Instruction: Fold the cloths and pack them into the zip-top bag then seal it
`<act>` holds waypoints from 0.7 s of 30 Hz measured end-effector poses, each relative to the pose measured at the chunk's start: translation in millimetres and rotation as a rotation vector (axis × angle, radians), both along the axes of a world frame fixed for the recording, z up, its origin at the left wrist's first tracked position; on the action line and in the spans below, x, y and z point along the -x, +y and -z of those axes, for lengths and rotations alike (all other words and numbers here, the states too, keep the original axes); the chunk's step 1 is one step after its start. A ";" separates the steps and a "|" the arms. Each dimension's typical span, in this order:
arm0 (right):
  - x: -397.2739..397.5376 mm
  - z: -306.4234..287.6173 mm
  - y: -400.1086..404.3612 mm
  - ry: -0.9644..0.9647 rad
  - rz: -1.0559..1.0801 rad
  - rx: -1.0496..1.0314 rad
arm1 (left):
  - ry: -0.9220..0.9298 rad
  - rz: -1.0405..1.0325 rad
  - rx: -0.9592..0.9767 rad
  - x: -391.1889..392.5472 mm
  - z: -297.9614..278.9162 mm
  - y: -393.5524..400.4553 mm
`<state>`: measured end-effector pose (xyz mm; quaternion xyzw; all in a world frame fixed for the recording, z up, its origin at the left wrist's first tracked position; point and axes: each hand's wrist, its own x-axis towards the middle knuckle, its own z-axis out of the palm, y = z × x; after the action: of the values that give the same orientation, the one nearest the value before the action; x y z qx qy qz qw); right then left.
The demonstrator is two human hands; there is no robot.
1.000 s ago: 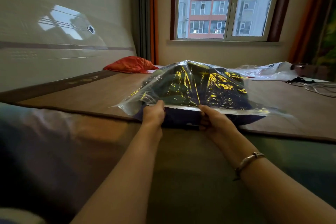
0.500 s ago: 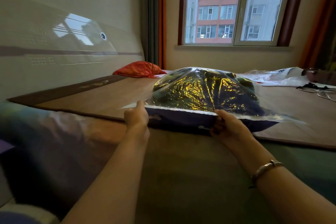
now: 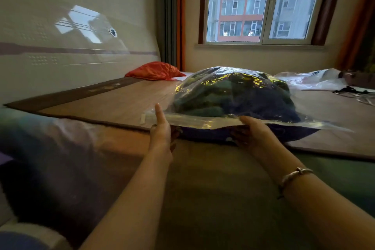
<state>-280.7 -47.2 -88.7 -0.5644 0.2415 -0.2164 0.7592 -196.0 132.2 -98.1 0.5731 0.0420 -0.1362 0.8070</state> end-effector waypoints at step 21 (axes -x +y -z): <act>-279.7 15.7 -18.4 0.112 -0.144 0.066 | 0.124 0.229 0.434 -138.6 30.9 1.5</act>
<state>-1.0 -65.7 -104.4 -0.6162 0.2348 -0.1372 0.7392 -57.4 133.6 -129.0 0.3780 -0.0040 -0.2674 0.8864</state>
